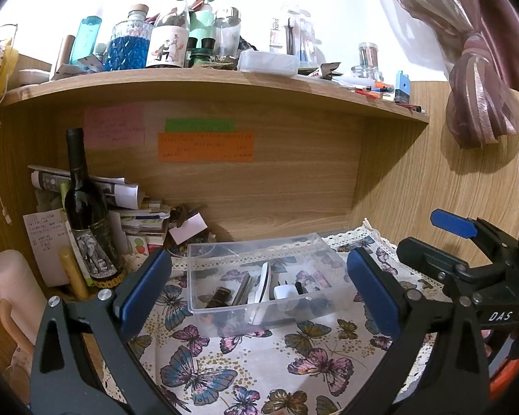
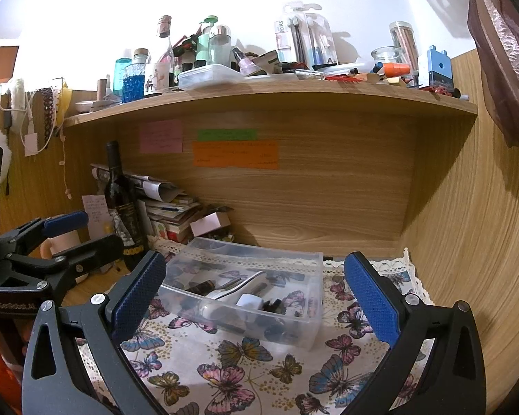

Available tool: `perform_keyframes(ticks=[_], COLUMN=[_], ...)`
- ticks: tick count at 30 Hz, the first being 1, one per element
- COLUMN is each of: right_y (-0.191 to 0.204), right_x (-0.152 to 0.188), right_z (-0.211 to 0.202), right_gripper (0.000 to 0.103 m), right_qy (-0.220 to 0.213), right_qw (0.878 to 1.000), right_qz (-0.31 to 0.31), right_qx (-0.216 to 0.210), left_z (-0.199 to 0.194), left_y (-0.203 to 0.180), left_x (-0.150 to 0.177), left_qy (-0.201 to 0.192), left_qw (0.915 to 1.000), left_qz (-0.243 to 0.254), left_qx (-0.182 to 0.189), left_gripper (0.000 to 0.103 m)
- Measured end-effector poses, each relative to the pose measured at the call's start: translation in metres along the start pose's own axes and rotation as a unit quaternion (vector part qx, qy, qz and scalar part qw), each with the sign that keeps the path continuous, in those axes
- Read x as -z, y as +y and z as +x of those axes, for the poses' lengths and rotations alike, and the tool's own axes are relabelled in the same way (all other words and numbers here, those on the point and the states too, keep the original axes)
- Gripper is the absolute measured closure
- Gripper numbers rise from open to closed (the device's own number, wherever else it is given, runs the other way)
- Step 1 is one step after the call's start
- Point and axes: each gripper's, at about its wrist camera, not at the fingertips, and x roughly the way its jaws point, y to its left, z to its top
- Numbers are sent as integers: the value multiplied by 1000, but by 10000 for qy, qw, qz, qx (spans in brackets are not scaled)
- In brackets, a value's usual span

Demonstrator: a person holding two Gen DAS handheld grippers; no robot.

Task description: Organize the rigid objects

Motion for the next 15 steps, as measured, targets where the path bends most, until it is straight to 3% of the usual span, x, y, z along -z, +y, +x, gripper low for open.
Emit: perform_keyframes(ticks=[15], right_y=[-2], right_x=[3], right_z=[5], right_gripper=[0], right_qy=[39], right_qw=[10000], right_qz=[-4], right_qx=[-54], left_z=[3], left_y=[1], left_x=[-1], left_qy=[39], left_qw=[9999], left_qz=[14], left_qx=[114], left_gripper=[0])
